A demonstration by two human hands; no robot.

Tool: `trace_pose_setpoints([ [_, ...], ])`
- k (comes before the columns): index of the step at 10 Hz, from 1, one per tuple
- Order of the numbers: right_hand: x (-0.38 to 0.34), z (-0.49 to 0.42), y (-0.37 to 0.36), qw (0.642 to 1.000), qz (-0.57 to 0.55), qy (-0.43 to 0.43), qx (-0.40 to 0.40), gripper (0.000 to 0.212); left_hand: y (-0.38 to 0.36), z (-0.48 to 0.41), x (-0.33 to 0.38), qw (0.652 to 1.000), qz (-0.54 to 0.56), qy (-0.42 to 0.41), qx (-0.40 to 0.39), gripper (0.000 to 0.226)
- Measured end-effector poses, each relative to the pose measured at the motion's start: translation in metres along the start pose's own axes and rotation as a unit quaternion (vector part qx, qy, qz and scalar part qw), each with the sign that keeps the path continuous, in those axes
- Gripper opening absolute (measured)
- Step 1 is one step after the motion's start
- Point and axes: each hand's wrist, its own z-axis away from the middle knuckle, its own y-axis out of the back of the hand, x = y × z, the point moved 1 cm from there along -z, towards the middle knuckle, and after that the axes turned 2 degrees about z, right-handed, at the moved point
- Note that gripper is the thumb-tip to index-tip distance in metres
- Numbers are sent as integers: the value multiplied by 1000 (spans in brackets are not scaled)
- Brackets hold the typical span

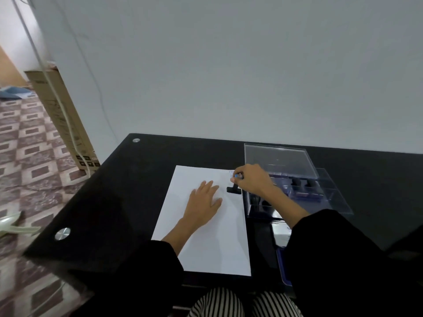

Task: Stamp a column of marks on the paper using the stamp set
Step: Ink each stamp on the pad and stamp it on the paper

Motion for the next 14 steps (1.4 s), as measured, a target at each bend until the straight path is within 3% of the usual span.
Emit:
trace_pose_setpoints([
  [2,4,-1,-10,1000,21,0,-5,26,-20,1,-9,999,-53,-3,-6,58],
  [10,-11,-3,-25,984,176,3,3,32,-24,2,-10,997,-71,-10,16,57],
  [14,-13,-12,-26,985,173,18,-24,32,-25,3,-9,997,-71,-8,27,57],
])
